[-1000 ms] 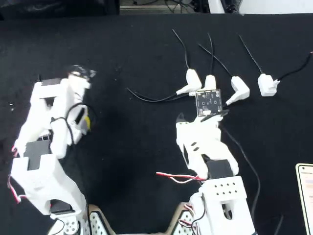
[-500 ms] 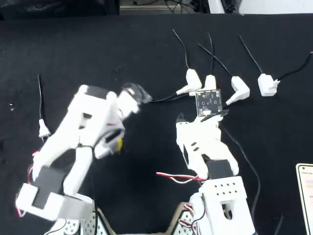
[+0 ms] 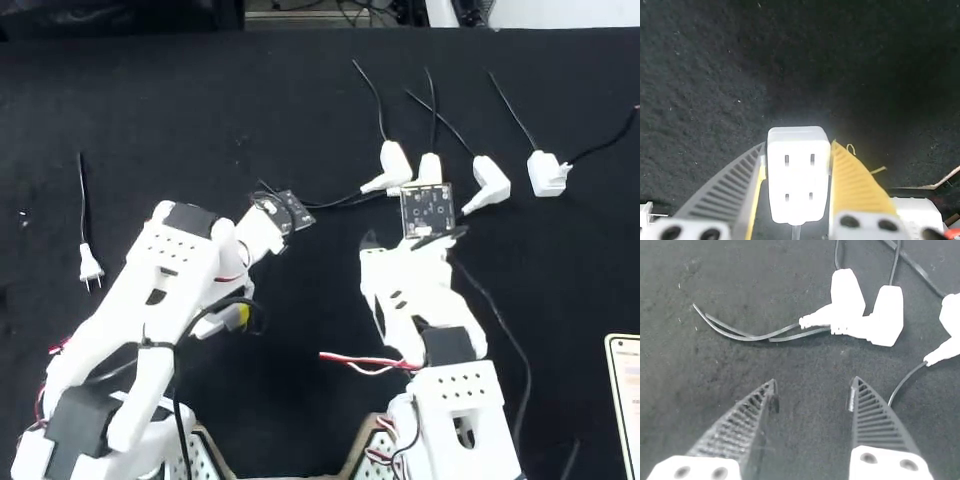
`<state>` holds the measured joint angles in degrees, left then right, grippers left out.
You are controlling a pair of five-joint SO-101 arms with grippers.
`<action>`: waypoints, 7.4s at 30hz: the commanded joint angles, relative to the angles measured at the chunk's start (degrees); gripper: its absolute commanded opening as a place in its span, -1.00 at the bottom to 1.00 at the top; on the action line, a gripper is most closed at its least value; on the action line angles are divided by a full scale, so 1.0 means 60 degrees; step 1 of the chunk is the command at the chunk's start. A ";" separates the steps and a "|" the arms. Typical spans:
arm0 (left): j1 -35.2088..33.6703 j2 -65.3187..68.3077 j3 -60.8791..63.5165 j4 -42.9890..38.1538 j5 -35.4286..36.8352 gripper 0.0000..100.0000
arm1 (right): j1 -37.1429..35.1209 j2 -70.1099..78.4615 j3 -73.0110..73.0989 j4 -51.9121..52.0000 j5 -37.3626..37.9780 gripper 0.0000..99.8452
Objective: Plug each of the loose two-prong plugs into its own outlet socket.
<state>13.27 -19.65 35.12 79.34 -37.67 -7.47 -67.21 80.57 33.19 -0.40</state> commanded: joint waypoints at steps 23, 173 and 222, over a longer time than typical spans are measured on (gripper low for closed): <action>-0.4359 -0.0396 0.1238 -0.3780 -0.0190 -0.56 | -0.0176 -0.0168 -0.0037 -0.0249 0.0117 -0.56; -0.5209 0.2242 -0.0711 -0.0923 0.0249 -0.63 | -0.0190 -0.0139 -0.0007 -0.0234 0.0117 -0.56; -0.3729 -0.2681 0.1766 -0.4337 0.1582 -0.62 | 0.0484 -0.0139 -0.0081 -0.0249 -0.0088 -0.56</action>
<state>-4.31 -33.19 53.49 51.30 -28.53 -4.04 -67.21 81.45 33.19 -0.92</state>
